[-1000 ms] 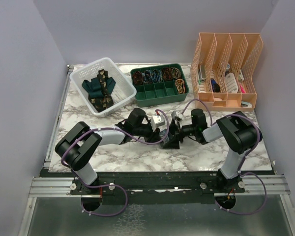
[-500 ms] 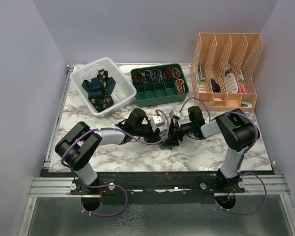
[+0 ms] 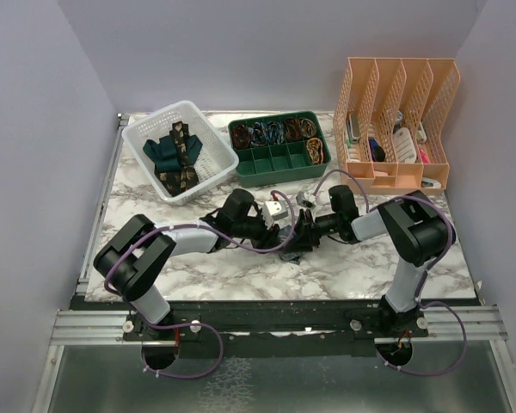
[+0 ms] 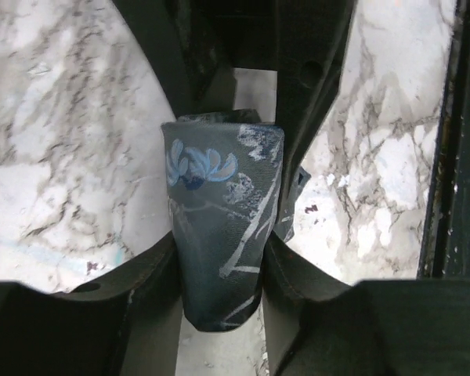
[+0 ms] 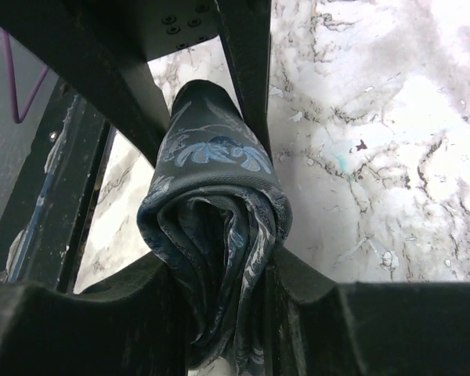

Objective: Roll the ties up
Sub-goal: Pick up the tie at the center of the board, then place the tie in the storage box.

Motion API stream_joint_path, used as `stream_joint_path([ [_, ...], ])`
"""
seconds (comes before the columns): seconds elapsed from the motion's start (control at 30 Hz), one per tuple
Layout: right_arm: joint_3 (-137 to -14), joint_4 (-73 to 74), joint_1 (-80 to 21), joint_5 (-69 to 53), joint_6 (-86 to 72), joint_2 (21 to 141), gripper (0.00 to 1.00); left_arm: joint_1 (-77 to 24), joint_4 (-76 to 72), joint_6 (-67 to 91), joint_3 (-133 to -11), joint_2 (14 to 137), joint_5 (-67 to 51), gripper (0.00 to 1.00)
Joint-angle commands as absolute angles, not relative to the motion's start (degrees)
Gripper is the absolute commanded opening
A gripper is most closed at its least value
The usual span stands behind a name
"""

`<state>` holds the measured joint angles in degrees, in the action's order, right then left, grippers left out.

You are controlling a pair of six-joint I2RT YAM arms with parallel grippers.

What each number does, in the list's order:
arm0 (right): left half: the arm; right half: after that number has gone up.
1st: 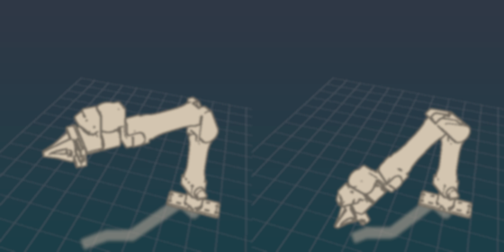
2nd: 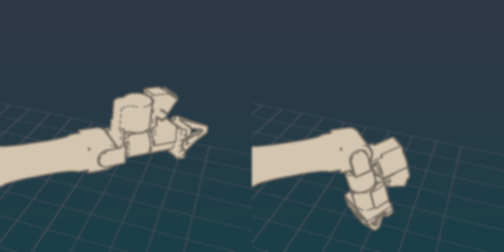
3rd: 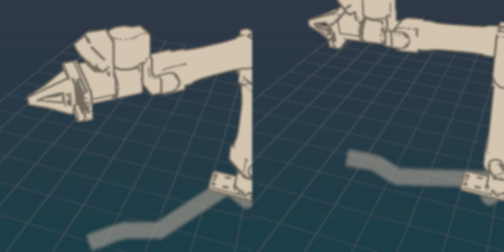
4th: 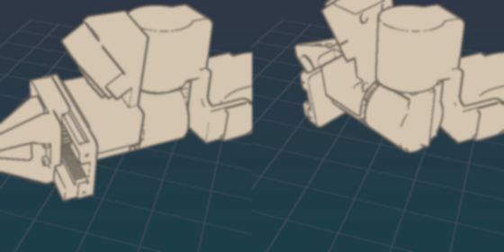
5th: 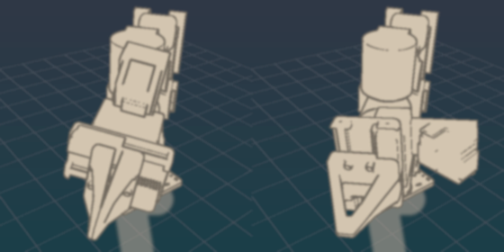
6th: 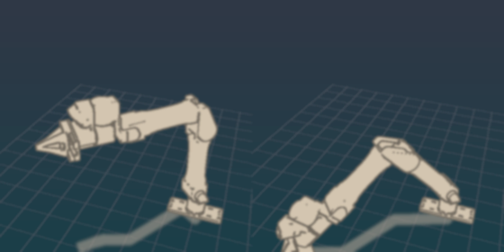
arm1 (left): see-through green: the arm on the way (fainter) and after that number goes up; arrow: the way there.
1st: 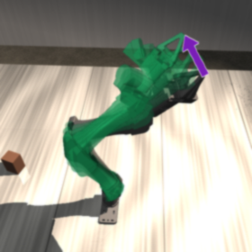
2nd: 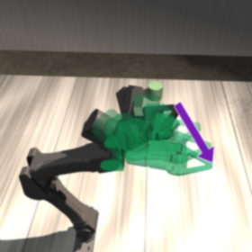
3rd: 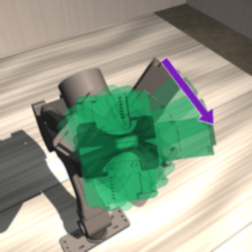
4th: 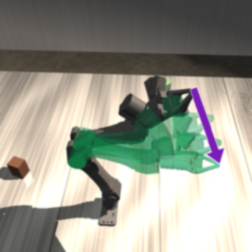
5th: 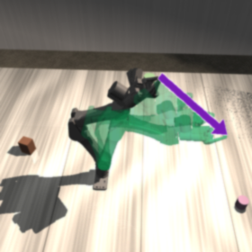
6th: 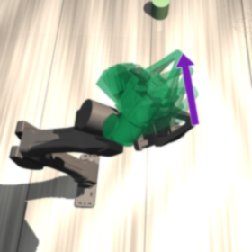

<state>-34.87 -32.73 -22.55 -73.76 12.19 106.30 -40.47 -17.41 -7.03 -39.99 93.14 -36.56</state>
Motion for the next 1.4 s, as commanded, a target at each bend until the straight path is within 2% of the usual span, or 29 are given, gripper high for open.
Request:
stream_joint_path([
  [0.0, -34.07, -31.69, -23.26, -70.41, 9.38, 102.92, 0.18, -38.40, -20.04, -5.18, -39.98, 89.23, -30.29, 0.58],
  [0.07, -33.84, -30.89, -23.26, -67.51, 8.73, 101.48, 0.17, -37.44, -20.36, -3.20, -39.83, 87.62, -28.65, 0.74],
  [0.1, -33.71, -30.96, -23.21, -66.22, 7.91, 100.84, 0.15, -37.03, -20.84, -2.16, -39.43, 86.57, -27.00, 0.88],
  [0.17, -33.57, -30.60, -23.27, -64.22, 7.15, 99.89, 0.13, -36.20, -22.02, -0.83, -38.68, 84.57, -26.27, 0.98],
  [0.33, -33.96, -28.99, -23.29, -59.80, 4.75, 97.79, 0.08, -35.07, -22.15, 1.93, -38.08, 80.04, -22.79, 0.99],
  [0.47, -34.41, -26.42, -23.41, -50.73, 0.51, 92.39, 0.09, -34.23, -22.15, 4.20, -36.93, 74.15, -17.28, 0.99],
  [0.77, -47.38, -2.93, -25.21, -25.17, -4.24, 83.97, 0.09, -31.79, -21.60, 8.99, -32.99, 59.86, -1.42, 0.99],
  [1.0, -65.91, 12.67, -25.68, -12.31, -10.60, 91.20, 0.09, -30.17, -19.96, 10.46, -30.47, 55.13, 3.91, 0.99],
  [1.37, -95.60, 23.61, -25.67, -2.05, -13.36, 110.88, 0.09, -29.02, -17.49, 9.72, -29.10, 51.72, 3.99, 0.99],
])
